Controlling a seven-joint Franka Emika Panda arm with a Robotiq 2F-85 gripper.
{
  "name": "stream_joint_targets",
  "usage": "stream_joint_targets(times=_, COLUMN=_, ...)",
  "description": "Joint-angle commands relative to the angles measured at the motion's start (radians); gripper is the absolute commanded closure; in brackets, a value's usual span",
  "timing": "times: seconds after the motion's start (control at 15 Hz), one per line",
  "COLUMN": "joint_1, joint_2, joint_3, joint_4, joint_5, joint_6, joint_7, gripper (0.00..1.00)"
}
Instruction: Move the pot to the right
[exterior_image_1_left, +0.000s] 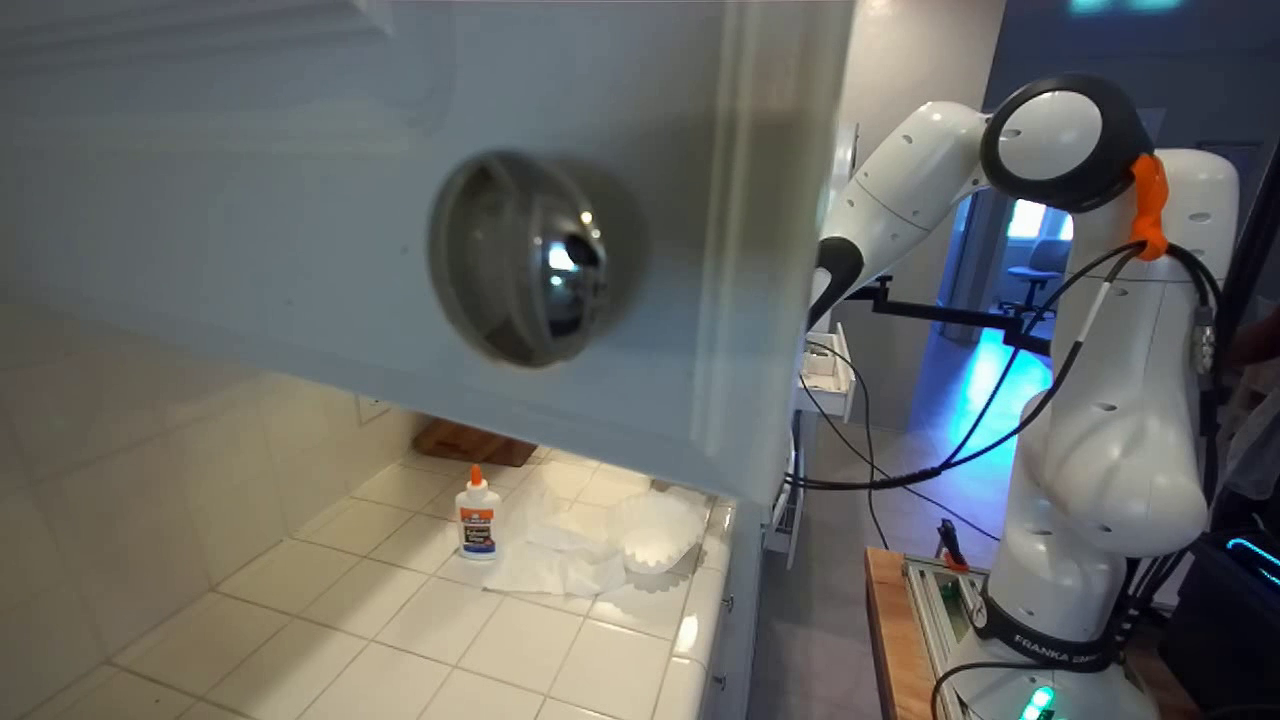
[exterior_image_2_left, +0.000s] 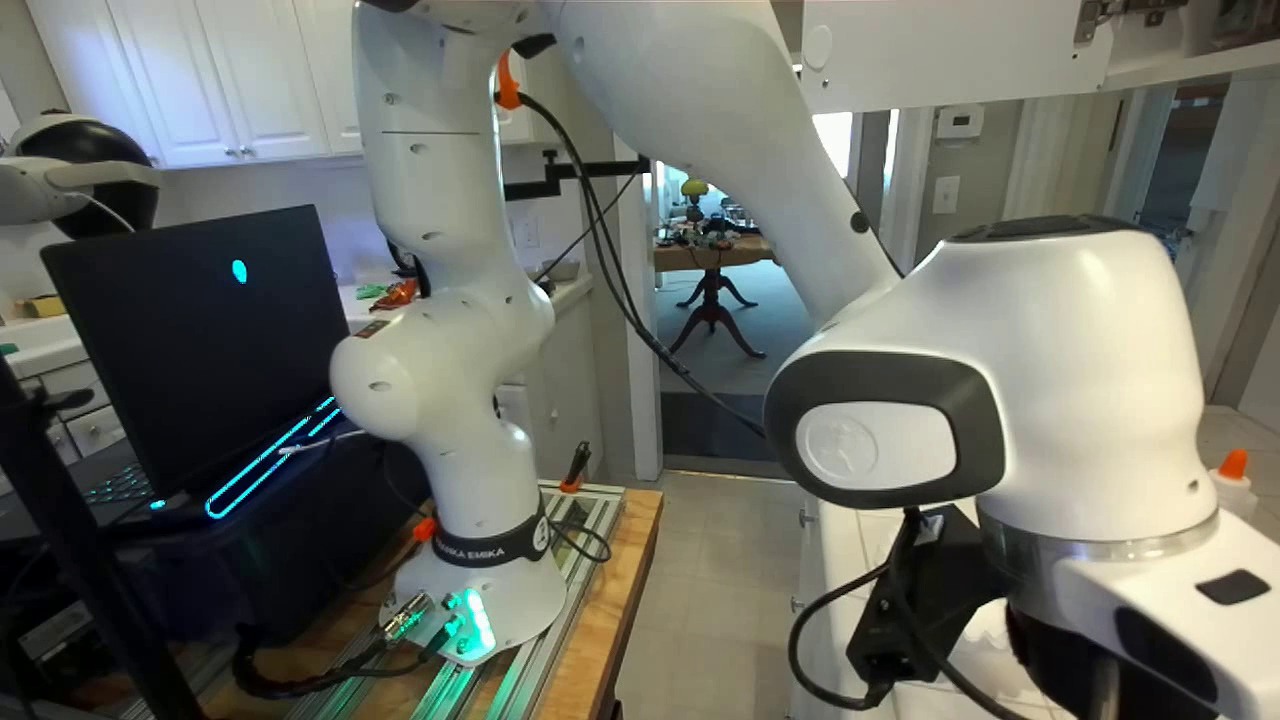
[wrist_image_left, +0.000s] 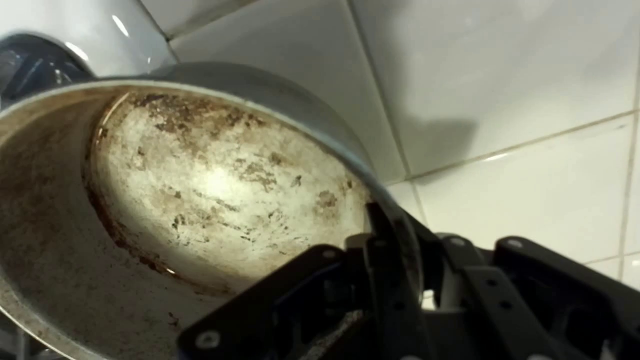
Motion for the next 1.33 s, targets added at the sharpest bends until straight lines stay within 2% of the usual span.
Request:
stream_joint_targets(times=0.0, joint_1=-0.002, joint_2=-0.043, joint_3=-0.038, joint_4=0.004, joint_5=-0.087, joint_6=-0.04, joint_7=0.063, gripper=0.98)
stream_joint_targets(times=0.2, joint_1=-0.036, joint_2=-0.042, joint_3=-0.02, joint_4=0.015, joint_5=-0.057, joint_6=-0.03, joint_7=0.022, gripper=0.98)
stream_joint_targets(times=0.8, joint_1=-0.066, joint_2=0.008, joint_3=-0.014, joint_4=0.074, joint_5=-0.015, joint_6=-0.019, joint_7=-0.066, gripper=0.98)
stream_joint_targets(times=0.93, joint_1=-0.081, joint_2=0.02, joint_3=-0.009, joint_4=0.075, joint_5=0.025, joint_6=-0.009, joint_7=-0.109, gripper=0.98)
stream_joint_targets(times=1.27, joint_1=-0.113, joint_2=0.041, joint_3=0.018, joint_4=0.092, joint_5=0.251, joint_6=-0.002, joint_7=-0.309, gripper=0.98)
